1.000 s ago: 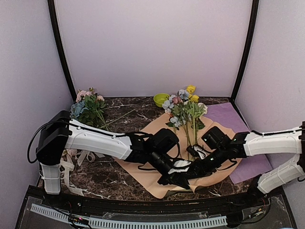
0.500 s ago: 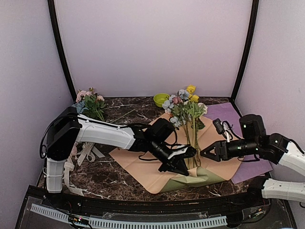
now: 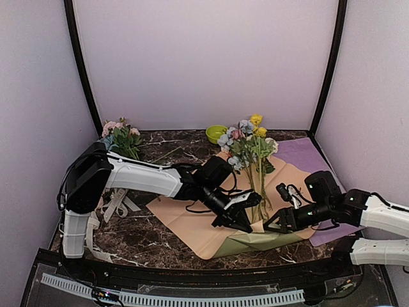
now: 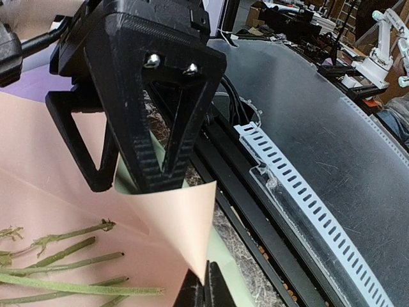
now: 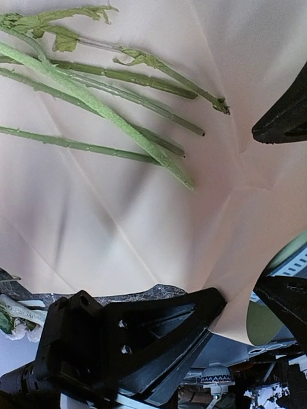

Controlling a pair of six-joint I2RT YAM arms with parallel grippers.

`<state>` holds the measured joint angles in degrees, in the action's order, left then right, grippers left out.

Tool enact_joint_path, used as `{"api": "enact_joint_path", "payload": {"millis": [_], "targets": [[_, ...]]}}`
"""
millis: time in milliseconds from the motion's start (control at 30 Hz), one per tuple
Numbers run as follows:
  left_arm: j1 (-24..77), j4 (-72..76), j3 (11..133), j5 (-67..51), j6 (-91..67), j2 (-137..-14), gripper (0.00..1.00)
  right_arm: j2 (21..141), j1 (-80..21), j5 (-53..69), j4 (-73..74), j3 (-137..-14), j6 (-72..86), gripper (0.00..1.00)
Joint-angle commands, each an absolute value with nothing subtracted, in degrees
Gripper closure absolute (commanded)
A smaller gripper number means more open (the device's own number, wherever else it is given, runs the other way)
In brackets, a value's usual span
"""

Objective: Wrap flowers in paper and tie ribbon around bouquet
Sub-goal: Fold the bottom corner of the flattened wrapping paper at the center of the board.

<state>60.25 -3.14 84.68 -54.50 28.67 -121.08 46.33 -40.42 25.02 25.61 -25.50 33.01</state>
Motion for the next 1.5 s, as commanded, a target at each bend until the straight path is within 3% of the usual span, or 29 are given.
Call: {"api": "enact_joint_path", "payload": {"millis": [0,233,500,567,600,633,767,933,1100,1467], "targets": [[59.88,-4.47,86.21,-56.72,29.26,-121.12,1.00,47.26,-40.44,28.28,19.88,-23.39,34.76,0.30],[59.44,-4.57,86.35,-56.72,29.48,-121.37,1.00,44.04,-40.43,31.40,17.53,-20.66,38.30,0.65],[59.24,-4.84,86.38,-56.69,29.71,-121.46,1.00,41.67,-40.34,32.46,18.23,-21.12,40.16,0.83],[59.24,-5.00,86.55,-56.59,29.63,-121.46,1.00,41.04,-40.34,32.32,18.04,-20.82,40.56,0.92],[59.16,-4.93,86.69,-56.48,29.15,-121.46,0.99,40.83,-40.34,31.87,18.04,-20.63,40.86,0.97],[59.03,-4.76,86.84,-56.43,28.23,-121.45,0.91,40.83,-40.34,31.15,18.24,-20.51,41.13,1.00],[57.91,-3.00,86.24,-56.79,23.10,-120.71,0.53,40.74,-40.05,27.26,19.84,-20.92,41.65,1.00],[57.68,-2.07,80.55,-49.18,21.37,-115.61,0.34,39.43,-38.67,19.36,23.11,-22.37,42.83,1.00],[57.81,-1.81,73.70,-38.12,16.48,-109.03,0.27,38.63,-36.85,14.94,21.19,-21.06,44.68,1.00],[62.04,-5.87,59.41,-28.01,9.15,-103.82,0.28,41.05,-36.14,13.66,13.99,-16.83,43.26,1.00]]}}
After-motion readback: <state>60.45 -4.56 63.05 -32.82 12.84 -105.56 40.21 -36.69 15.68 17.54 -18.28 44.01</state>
